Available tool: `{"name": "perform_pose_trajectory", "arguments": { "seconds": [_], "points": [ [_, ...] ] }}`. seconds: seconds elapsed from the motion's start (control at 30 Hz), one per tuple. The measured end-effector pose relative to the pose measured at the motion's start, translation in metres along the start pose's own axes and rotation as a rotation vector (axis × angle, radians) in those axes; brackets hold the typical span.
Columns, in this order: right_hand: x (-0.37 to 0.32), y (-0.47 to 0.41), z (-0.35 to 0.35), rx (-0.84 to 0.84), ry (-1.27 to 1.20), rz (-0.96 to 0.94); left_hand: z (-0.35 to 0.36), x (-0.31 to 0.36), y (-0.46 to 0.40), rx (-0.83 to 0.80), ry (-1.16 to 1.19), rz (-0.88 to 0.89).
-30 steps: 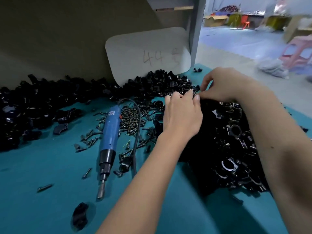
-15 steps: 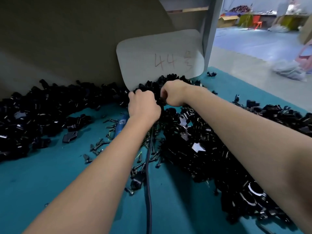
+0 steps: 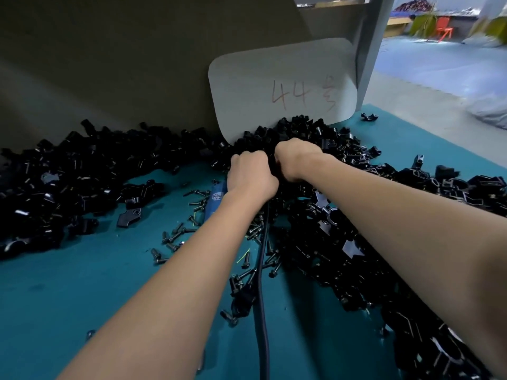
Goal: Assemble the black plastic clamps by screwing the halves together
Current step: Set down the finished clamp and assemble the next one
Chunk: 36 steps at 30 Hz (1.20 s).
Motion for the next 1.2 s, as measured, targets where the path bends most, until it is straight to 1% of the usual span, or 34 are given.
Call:
{"name": "perform_pose_trajectory", "arguments": {
  "seconds": [0.1,0.17,0.27,0.33,0.43,0.5,0.53,0.57,0.63,0.7,0.77,0.87,0.93,1.07,1.13,1.2],
  "points": [
    [0.003,0.005,-0.011,0.07,-0.026,0.06,-0.021,-0.006,0.011,0.12,0.08,0.022],
    [0.004,0.008,-0.018,0.075,-0.029,0.071,-0.036,-0.017,0.021,0.183,0.121,0.016],
    [-0.002,0.016,-0.028,0.09,-0.067,0.087,-0.059,-0.051,0.042,0.304,0.129,-0.059],
    [-0.016,0.023,-0.037,0.128,-0.205,0.087,-0.074,-0.081,0.058,0.39,0.063,-0.151],
    [-0.058,0.04,-0.049,0.202,-0.582,0.042,-0.093,-0.134,0.086,0.488,-0.026,-0.368],
    [-0.091,0.058,-0.052,0.201,-0.811,-0.01,-0.096,-0.16,0.101,0.481,0.034,-0.468],
    [-0.11,0.067,-0.05,0.186,-0.886,-0.042,-0.096,-0.171,0.108,0.452,0.062,-0.485],
    [-0.125,0.075,-0.048,0.168,-0.948,-0.064,-0.094,-0.177,0.112,0.421,0.069,-0.472],
    [-0.153,0.091,-0.039,0.115,-1.059,-0.093,-0.094,-0.182,0.117,0.397,0.046,-0.373],
    [-0.168,0.104,-0.03,0.076,-1.173,-0.123,-0.096,-0.179,0.122,0.414,0.035,-0.262],
    [-0.172,0.113,-0.024,0.079,-1.275,-0.15,-0.097,-0.179,0.131,0.466,0.077,-0.246],
    [-0.167,0.12,-0.018,0.075,-1.435,-0.162,-0.096,-0.178,0.145,0.561,0.254,-0.301],
    [-0.161,0.121,-0.013,0.069,-1.495,-0.163,-0.094,-0.178,0.152,0.608,0.462,-0.32],
    [-0.154,0.123,-0.003,0.082,-1.434,-0.22,-0.08,-0.177,0.169,0.568,0.995,-0.411],
    [-0.151,0.124,-0.001,0.078,-1.448,-0.259,-0.075,-0.173,0.178,0.547,1.233,-0.417],
    [-0.15,0.126,0.0,0.074,-1.455,-0.302,-0.072,-0.169,0.186,0.521,1.395,-0.407]
  ]
}}
Point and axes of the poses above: each hand's wrist, its own y-axis away from the middle knuckle, its own z-axis out of the palm, x = y × z, the point moved 5 cm from there along -y, towards the middle knuckle, and after that the axes turned 10 degrees about y, right-handed, at the moved point
